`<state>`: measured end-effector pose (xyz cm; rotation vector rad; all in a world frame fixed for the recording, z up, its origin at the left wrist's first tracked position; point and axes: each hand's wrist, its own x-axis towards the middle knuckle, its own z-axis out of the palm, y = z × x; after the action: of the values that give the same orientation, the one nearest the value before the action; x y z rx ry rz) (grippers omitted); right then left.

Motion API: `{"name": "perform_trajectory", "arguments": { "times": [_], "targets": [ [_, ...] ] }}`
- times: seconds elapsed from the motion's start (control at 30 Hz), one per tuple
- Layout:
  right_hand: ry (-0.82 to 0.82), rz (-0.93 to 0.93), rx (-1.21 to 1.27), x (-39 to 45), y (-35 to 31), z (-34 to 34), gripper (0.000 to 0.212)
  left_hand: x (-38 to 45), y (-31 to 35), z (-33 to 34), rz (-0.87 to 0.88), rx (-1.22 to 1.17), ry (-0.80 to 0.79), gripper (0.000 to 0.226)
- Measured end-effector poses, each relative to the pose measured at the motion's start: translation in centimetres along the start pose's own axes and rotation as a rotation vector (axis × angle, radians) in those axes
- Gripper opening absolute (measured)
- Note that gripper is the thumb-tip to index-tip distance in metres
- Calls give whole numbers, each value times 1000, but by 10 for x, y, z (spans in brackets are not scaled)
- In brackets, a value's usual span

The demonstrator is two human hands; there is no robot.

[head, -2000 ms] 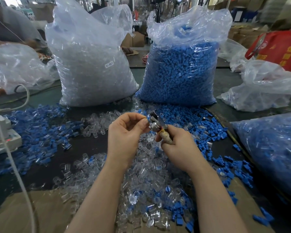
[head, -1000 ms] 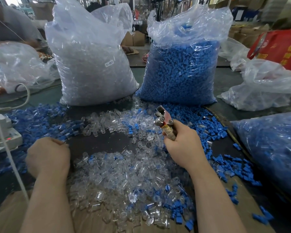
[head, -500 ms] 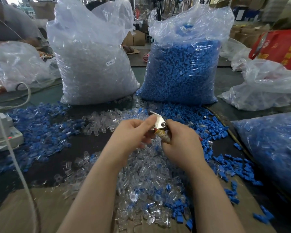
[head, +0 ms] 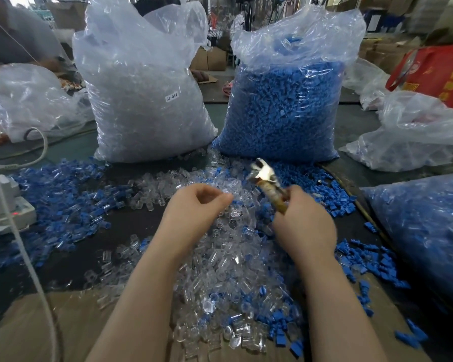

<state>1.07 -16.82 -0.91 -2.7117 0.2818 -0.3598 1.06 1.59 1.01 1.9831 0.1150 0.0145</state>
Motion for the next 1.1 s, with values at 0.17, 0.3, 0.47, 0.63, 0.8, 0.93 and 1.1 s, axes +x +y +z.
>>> {"name": "perform_trajectory", "arguments": {
  "times": [0.17, 0.3, 0.47, 0.63, 0.8, 0.93, 1.1],
  "targets": [
    [-17, 352, -62, 5, 24, -2, 24, 3, -8, -4, -91, 611, -32, 51],
    [-68, 335, -99, 4, 25, 1, 18, 2, -11, 0, -154, 711, -117, 65],
    [-178, 181, -76, 2, 12, 6, 17, 0, -12, 3, -66, 578, -185, 63],
    [-240, 127, 49, 3, 8, 9, 12, 1, -13, 5, 14, 534, -195, 52],
    [-214, 113, 207, 7, 9, 9, 11, 1, -16, 8, 38, 476, -145, 39],
    [-221, 120, 359, 10, 8, 9, 11, 2, -17, 8, 43, 441, -112, 33],
    [-199, 42, 401, 9, 8, 10, 6, 1, -15, 8, 57, 401, -74, 27]
  ]
}}
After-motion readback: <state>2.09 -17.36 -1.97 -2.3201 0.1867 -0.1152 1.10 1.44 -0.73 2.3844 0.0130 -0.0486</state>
